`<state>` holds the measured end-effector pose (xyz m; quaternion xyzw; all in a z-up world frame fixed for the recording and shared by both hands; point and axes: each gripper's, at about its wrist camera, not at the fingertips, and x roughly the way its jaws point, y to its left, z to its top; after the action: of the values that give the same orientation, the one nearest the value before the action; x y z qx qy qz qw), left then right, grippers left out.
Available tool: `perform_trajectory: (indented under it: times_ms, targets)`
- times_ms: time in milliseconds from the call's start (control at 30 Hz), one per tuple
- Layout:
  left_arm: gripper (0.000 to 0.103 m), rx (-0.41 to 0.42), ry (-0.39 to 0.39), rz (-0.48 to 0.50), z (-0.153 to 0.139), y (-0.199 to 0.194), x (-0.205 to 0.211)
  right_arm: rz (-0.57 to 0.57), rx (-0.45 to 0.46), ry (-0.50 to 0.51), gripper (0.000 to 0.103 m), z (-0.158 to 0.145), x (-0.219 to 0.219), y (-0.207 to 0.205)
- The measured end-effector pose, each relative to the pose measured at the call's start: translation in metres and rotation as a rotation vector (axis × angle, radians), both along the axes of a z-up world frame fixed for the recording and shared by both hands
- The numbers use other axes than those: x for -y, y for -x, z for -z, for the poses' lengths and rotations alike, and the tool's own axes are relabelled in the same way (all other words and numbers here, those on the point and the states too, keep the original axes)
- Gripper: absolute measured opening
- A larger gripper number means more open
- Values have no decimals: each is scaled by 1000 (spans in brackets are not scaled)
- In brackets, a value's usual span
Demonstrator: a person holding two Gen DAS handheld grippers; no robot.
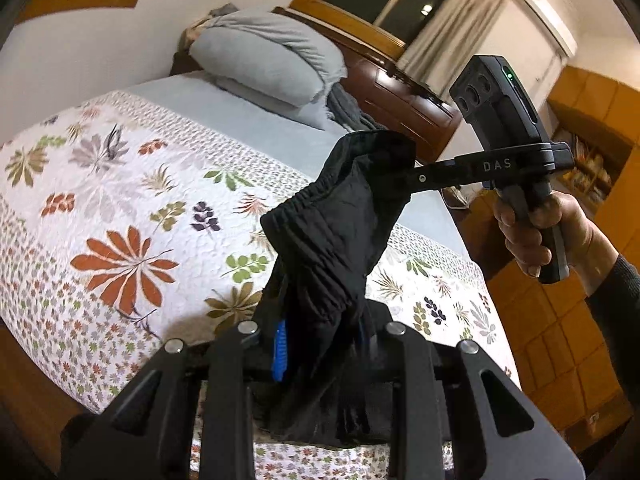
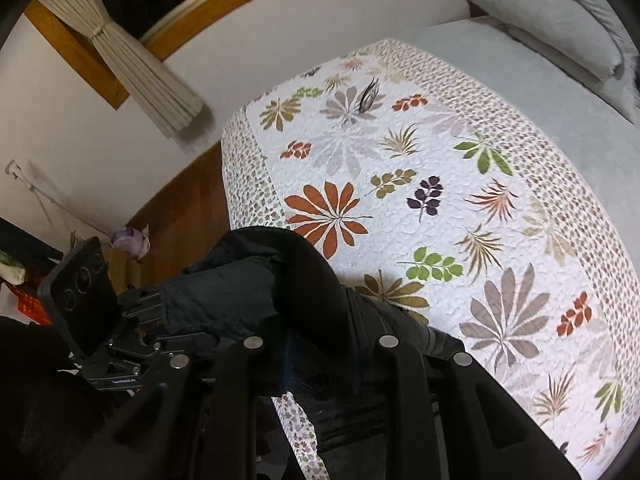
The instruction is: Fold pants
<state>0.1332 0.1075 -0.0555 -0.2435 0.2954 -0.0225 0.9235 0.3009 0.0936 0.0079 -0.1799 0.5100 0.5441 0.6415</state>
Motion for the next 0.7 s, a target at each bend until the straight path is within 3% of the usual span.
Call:
perform_trajectory:
  times_ms: [367,700]
  targets:
    - [24,23,-59,83,-30,-12,69,69,15,-82,22,-20,86,-8]
    - [24,23,-78,128,-33,-18,100,94,15,-108,22,-18,125,-9]
